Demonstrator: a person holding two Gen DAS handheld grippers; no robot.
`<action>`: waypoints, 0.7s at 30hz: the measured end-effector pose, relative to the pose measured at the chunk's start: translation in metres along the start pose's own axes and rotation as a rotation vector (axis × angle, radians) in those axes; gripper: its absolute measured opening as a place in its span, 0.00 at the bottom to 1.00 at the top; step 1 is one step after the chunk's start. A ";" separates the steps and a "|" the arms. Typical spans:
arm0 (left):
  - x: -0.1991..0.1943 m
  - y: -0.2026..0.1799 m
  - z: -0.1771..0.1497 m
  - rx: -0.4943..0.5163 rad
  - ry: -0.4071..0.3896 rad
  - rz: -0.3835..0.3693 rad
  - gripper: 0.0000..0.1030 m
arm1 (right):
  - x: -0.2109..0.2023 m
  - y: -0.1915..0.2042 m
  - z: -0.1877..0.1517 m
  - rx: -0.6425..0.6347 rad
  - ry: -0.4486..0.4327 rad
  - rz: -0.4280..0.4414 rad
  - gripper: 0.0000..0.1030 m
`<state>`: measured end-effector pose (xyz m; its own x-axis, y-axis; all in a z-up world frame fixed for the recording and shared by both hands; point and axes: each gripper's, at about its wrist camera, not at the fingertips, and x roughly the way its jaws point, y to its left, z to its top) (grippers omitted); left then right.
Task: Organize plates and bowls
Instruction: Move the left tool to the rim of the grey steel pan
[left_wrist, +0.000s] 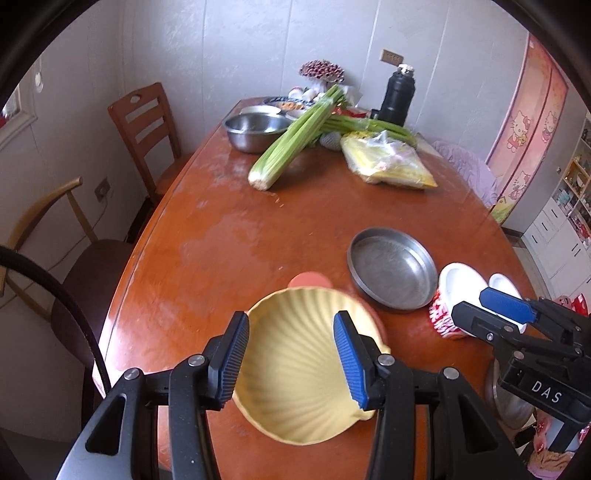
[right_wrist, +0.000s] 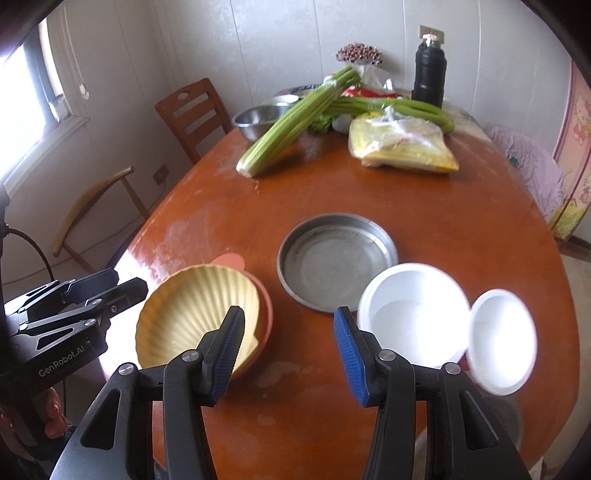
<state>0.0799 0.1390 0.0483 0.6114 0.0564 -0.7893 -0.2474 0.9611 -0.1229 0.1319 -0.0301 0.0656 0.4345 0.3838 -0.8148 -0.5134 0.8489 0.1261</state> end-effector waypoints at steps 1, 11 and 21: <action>-0.001 -0.005 0.003 0.007 -0.004 -0.003 0.46 | -0.004 -0.003 0.002 0.000 -0.008 -0.005 0.50; -0.016 -0.041 0.036 0.054 -0.057 -0.012 0.47 | -0.040 -0.035 0.029 -0.008 -0.094 -0.039 0.51; -0.016 -0.069 0.071 0.106 -0.055 -0.029 0.47 | -0.066 -0.055 0.063 -0.028 -0.148 -0.050 0.53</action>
<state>0.1402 0.0912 0.1125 0.6579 0.0399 -0.7520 -0.1501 0.9855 -0.0791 0.1780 -0.0793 0.1484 0.5630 0.3926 -0.7272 -0.5078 0.8586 0.0704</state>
